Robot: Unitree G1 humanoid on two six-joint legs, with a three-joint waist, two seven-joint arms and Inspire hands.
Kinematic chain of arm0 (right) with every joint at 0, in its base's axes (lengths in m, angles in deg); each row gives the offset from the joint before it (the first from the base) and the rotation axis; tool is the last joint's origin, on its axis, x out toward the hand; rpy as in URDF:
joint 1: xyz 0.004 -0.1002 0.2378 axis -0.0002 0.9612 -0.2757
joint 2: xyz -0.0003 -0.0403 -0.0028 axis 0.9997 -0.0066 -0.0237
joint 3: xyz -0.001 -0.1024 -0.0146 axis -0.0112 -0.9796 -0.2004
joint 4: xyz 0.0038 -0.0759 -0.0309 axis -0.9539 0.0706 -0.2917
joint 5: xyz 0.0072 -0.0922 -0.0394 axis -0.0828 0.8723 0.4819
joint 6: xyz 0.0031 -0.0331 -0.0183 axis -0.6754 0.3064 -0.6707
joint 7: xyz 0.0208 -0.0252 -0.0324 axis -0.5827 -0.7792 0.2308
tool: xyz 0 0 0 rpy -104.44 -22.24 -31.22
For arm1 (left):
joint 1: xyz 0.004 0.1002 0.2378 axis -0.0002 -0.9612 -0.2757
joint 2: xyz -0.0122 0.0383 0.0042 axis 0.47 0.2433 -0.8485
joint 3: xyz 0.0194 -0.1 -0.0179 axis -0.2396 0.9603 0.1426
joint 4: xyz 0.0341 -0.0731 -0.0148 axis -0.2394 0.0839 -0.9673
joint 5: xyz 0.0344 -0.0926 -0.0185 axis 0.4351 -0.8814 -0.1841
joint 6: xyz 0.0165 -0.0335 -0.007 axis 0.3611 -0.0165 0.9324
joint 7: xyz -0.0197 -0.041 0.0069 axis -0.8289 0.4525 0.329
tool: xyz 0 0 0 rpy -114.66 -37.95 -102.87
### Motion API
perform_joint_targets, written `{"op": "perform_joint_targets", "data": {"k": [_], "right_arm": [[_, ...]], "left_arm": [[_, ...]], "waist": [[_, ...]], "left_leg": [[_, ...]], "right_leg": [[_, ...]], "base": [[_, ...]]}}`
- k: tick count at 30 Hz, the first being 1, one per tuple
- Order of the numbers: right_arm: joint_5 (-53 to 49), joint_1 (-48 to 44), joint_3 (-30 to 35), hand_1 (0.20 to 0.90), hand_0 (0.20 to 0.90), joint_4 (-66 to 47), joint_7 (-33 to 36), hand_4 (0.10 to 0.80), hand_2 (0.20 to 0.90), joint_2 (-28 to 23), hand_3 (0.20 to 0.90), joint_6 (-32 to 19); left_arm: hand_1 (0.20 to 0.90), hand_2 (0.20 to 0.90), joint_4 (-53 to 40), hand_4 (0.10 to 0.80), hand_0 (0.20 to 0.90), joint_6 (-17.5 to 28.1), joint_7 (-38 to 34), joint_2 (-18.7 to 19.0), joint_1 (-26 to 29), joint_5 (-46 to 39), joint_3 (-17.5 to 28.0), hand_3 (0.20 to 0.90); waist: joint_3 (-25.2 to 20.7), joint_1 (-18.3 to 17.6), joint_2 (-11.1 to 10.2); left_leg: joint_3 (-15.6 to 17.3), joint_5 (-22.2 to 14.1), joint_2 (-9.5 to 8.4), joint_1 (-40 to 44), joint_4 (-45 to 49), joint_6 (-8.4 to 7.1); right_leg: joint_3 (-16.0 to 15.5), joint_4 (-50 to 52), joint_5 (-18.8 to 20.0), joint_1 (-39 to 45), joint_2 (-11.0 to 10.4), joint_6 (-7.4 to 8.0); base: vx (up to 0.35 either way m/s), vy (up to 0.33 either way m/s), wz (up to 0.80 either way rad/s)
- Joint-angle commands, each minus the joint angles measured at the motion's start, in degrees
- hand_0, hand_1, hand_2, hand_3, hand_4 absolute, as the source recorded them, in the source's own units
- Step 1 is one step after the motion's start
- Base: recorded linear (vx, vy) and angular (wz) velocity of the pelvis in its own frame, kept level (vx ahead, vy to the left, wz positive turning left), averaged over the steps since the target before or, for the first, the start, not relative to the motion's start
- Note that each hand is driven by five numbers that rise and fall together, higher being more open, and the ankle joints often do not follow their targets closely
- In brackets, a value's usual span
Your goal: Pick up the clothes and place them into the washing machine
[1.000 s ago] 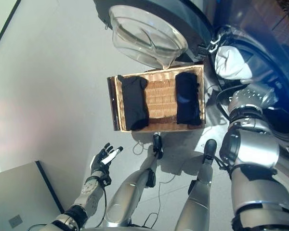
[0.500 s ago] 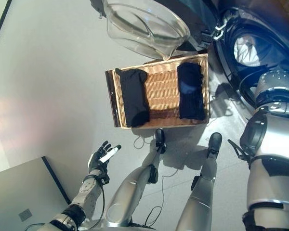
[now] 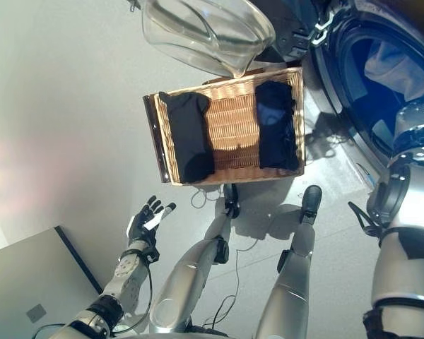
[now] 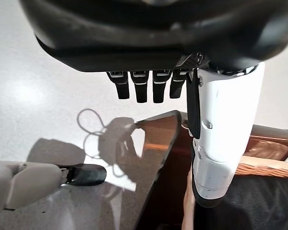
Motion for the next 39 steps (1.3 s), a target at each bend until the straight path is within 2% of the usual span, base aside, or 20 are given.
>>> {"op": "perform_joint_targets", "data": {"k": [1,7,9,11,12,13,15,21,33,36,38,39], "right_arm": [[6.7,-9.7,-13.8,0.2,0.2,-3.8,1.0,0.3,0.2,-17.7,0.2,-1.2],[9.8,-11.4,-16.3,0.2,0.2,-2.6,2.9,0.3,0.2,-17.7,0.2,1.0],[11.7,-11.8,-18.3,0.2,0.2,-2.3,2.3,0.3,0.2,-17.1,0.2,3.2],[12.8,-12.2,-19.5,0.48,0.48,-1.9,1.4,0.5,0.48,-16.8,0.48,4.8],[14.3,-12.2,-21.1,0.9,0.9,0.0,0.5,0.8,0.9,-16.8,0.9,7.1],[14.3,-12.5,-21.3,0.9,0.9,0.1,0.5,0.8,0.9,-16.8,0.9,7.2],[17.4,-13.4,-24.6,0.9,0.9,2.9,-0.8,0.8,0.9,-16.7,0.9,10.8],[21.3,-14.8,-28.1,0.9,0.9,5.8,-0.8,0.8,0.9,-16.2,0.9,14.8],[23.6,-12.9,-28.5,0.9,0.9,7.0,-1.4,0.8,0.9,-16.0,0.9,16.5],[29.4,-10.9,-29.6,0.9,0.9,6.5,-1.0,0.8,0.9,-15.3,0.9,18.8],[38.4,-7.3,-31.7,0.9,0.9,3.6,-0.5,0.8,0.9,-13.9,0.9,20.8],[38.6,-7.0,-31.5,0.9,0.9,3.3,-0.3,0.8,0.9,-13.8,0.9,20.9]], "left_arm": [[0.9,0.9,-0.8,0.8,0.9,2.3,-2.5,4.5,-4.0,-1.0,1.4,0.9],[0.9,0.9,-2.5,0.8,0.9,2.1,-2.8,5.3,-4.5,-0.6,1.3,0.9],[0.9,0.9,-3.3,0.8,0.9,2.2,-2.7,5.7,-4.6,-0.6,1.2,0.9],[0.9,0.9,-3.6,0.8,0.9,2.1,-2.7,5.9,-4.8,-0.5,1.3,0.9],[0.9,0.9,-4.1,0.8,0.9,2.0,-2.5,6.4,-5.0,-0.2,1.0,0.9],[0.9,0.9,-4.2,0.8,0.9,2.0,-2.5,6.4,-5.0,-0.2,1.1,0.9],[0.9,0.9,-4.6,0.8,0.9,1.9,-2.0,7.0,-5.2,0.1,1.2,0.9],[0.9,0.9,-4.7,0.8,0.9,1.3,-2.0,7.6,-5.4,0.4,2.1,0.9],[0.9,0.9,-2.8,0.8,0.9,0.8,-1.8,7.4,-5.4,1.1,3.1,0.9],[0.9,0.9,-2.1,0.8,0.9,0.8,-1.8,7.1,-5.4,1.4,3.4,0.9],[0.9,0.9,-2.1,0.8,0.9,1.2,-1.7,7.0,-4.6,2.0,4.6,0.9],[0.9,0.9,-2.1,0.8,0.9,1.2,-1.7,7.0,-4.6,2.1,4.6,0.9]], "waist": [[-3.5,-1.2,4.1],[-3.4,-1.4,3.8],[-3.3,-1.2,3.5],[-3.2,-1.1,3.4],[-3.1,-1.0,3.1],[-3.1,-1.0,3.2],[-3.0,-0.9,2.7],[-3.0,-0.7,2.0],[-3.4,-0.6,0.6],[-3.5,-0.6,0.1],[-3.3,-0.7,-0.5],[-3.3,-0.7,-0.5]], "left_leg": [[-1.5,-1.4,2.8,1.1,-0.5,-6.38],[-0.9,-0.9,3.03,0.4,-0.5,-6.15],[-1.1,-0.8,3.16,0.4,-0.5,-6.12],[-1.1,-0.8,3.21,0.4,-0.5,-6.12],[-1.2,-1.1,3.25,0.5,-0.5,-6.16],[-1.1,-0.7,3.3,0.3,-0.5,-6.12],[-1.1,-0.9,3.34,0.5,-0.5,-6.23],[-1.2,-0.8,3.33,0.5,-0.5,-6.2],[-1.3,-0.9,3.57,1.0,-0.5,-6.21],[-1.2,-0.8,3.62,1.3,-0.5,-6.21],[-1.1,-0.6,3.67,1.5,-0.5,-6.18],[-1.1,-0.6,3.68,1.5,-0.5,-6.18]], "right_leg": [[0.3,9.6,-7.4,-0.8,2.3,-1.14],[0.5,9.7,-7.0,-1.9,2.3,-1.21],[0.4,9.8,-6.9,-2.0,2.4,-1.27],[0.3,9.7,-6.8,-2.0,2.4,-1.29],[0.2,9.6,-7.0,-1.8,2.4,-1.24],[0.3,9.6,-6.5,-2.0,2.5,-1.32],[0.1,9.6,-6.8,-1.7,2.5,-1.3],[-0.2,9.2,-6.7,-1.3,2.7,-1.43],[-0.5,8.4,-6.3,-0.2,3.0,-1.5],[-0.7,8.1,-6.2,0.5,3.0,-1.58],[-0.7,8.1,-6.1,0.8,3.3,-1.7],[-0.7,8.1,-6.1,0.8,3.3,-1.7]], "base": [[-0.014,-0.018,-0.05],[-0.009,-0.007,-0.02],[-0.026,-0.033,0.0],[-0.024,-0.015,0.02],[-0.039,-0.014,0.01],[0.0,0.0,0.0],[0.0,0.0,0.0],[-0.006,-0.001,0.0],[0.0,0.0,0.0],[0.0,0.0,0.0],[0.0,0.0,0.0],[0.0,0.0,0.0]]}}
